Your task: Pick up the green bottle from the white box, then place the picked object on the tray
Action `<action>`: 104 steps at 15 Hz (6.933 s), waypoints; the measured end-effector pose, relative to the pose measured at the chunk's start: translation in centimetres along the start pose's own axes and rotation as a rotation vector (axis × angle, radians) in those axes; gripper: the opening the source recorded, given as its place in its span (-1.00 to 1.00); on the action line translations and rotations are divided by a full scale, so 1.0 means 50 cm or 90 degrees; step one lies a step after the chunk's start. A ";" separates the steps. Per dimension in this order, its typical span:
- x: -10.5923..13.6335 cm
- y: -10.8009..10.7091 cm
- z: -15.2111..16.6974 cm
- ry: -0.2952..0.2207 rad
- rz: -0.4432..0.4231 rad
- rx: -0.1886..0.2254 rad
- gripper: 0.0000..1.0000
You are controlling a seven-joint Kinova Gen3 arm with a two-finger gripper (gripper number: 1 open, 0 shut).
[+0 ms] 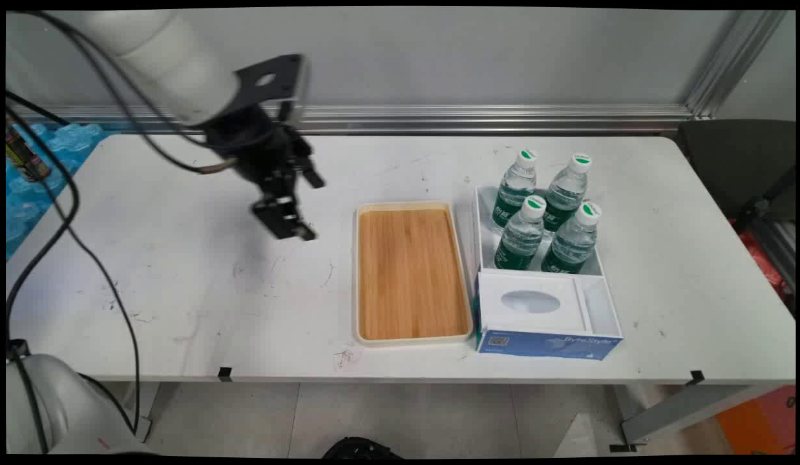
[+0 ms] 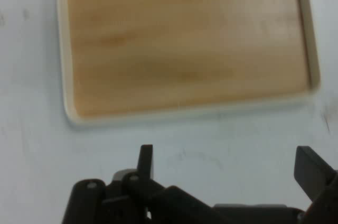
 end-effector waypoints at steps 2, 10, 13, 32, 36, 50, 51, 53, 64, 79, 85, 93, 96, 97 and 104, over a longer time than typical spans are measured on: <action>0.030 -0.003 0.016 0.015 0.002 0.005 1.00; 0.170 -0.028 0.119 0.103 0.013 0.025 1.00; 0.217 -0.039 0.173 0.142 0.005 0.028 1.00; 0.332 -0.065 0.409 0.239 -0.044 -0.004 1.00; 0.339 -0.063 0.425 0.245 -0.052 -0.010 -1.00; 0.354 -0.051 0.348 0.247 -0.018 -0.003 -1.00; 0.355 -0.050 0.338 0.246 -0.015 -0.001 -1.00; 0.355 -0.047 0.318 0.241 -0.008 0.001 -1.00; 0.300 -0.023 0.174 0.219 0.027 0.013 -1.00; 0.108 0.023 0.163 0.213 0.037 0.000 -1.00; 0.093 0.024 0.225 0.239 0.054 -0.009 -1.00; 0.098 0.015 0.286 0.263 0.073 -0.016 -1.00; 0.100 0.016 0.302 0.263 0.079 -0.023 -1.00; 0.101 0.016 0.307 0.262 0.081 -0.025 -1.00; 0.105 0.009 0.330 0.262 0.090 -0.025 -1.00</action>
